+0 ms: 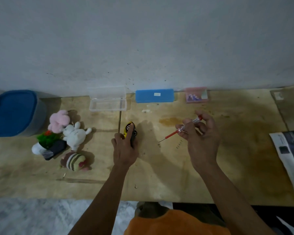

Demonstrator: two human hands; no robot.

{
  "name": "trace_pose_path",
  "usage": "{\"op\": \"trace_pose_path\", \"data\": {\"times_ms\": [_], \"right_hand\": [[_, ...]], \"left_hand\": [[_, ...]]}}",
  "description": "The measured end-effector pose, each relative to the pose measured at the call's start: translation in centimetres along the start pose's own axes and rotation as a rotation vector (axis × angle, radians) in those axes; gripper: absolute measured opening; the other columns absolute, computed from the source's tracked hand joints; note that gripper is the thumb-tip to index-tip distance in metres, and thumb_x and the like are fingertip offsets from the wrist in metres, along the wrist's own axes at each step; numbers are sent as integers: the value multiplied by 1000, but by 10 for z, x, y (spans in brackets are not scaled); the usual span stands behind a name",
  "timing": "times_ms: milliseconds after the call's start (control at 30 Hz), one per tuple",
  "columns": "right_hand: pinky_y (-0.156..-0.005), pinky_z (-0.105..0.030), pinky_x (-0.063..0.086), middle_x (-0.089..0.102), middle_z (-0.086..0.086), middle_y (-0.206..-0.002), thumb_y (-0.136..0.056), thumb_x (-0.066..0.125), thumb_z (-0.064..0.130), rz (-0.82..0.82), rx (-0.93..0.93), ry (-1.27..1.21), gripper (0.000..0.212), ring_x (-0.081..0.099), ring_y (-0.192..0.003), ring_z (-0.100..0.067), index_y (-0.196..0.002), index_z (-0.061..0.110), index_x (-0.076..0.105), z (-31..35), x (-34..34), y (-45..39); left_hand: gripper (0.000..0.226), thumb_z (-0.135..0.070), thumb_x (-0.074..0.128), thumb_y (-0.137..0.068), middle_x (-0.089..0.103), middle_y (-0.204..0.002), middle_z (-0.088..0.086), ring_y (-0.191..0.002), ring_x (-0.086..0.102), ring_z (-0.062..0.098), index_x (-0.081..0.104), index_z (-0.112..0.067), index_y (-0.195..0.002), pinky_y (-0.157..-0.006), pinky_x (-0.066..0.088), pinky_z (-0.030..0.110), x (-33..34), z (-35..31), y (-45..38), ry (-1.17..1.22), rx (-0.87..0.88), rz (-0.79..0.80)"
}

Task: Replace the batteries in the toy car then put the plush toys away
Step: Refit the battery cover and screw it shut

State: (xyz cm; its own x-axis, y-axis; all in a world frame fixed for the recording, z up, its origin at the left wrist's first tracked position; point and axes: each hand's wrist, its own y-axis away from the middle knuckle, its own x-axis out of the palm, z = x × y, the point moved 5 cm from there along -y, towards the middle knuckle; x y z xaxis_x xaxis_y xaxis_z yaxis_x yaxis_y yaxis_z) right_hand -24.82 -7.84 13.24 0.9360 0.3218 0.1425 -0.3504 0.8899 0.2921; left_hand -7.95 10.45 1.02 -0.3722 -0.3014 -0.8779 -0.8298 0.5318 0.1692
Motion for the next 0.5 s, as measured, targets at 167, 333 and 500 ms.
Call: {"op": "trace_pose_path", "data": {"times_ms": [167,333,500], "right_hand": [[-73,-35,62,71,-9,-101,-94,66,9,38,-4,50,31,76,-82,-23,-122,20,59,6,-10,-16],[-73,-36,62,72,-6,-99,-93,67,9,59,-6,69,32,76,-81,-24,-123,19,60,8,-20,-27],[-75,-38,62,71,-6,-102,-93,66,9,76,2,78,32,76,-82,-23,-121,23,60,6,-27,-33]], "left_hand": [[68,-19,51,-97,39,-115,15,-107,36,35,25,-41,-156,-84,50,52,18,-13,8,-98,-54,32],[71,-15,52,-96,40,-121,21,-103,37,38,21,-33,-158,-86,40,49,28,-24,16,-97,-94,14],[66,-22,52,-99,40,-119,16,-101,36,35,24,-36,-157,-84,34,38,35,-31,22,-67,-78,27]]}}
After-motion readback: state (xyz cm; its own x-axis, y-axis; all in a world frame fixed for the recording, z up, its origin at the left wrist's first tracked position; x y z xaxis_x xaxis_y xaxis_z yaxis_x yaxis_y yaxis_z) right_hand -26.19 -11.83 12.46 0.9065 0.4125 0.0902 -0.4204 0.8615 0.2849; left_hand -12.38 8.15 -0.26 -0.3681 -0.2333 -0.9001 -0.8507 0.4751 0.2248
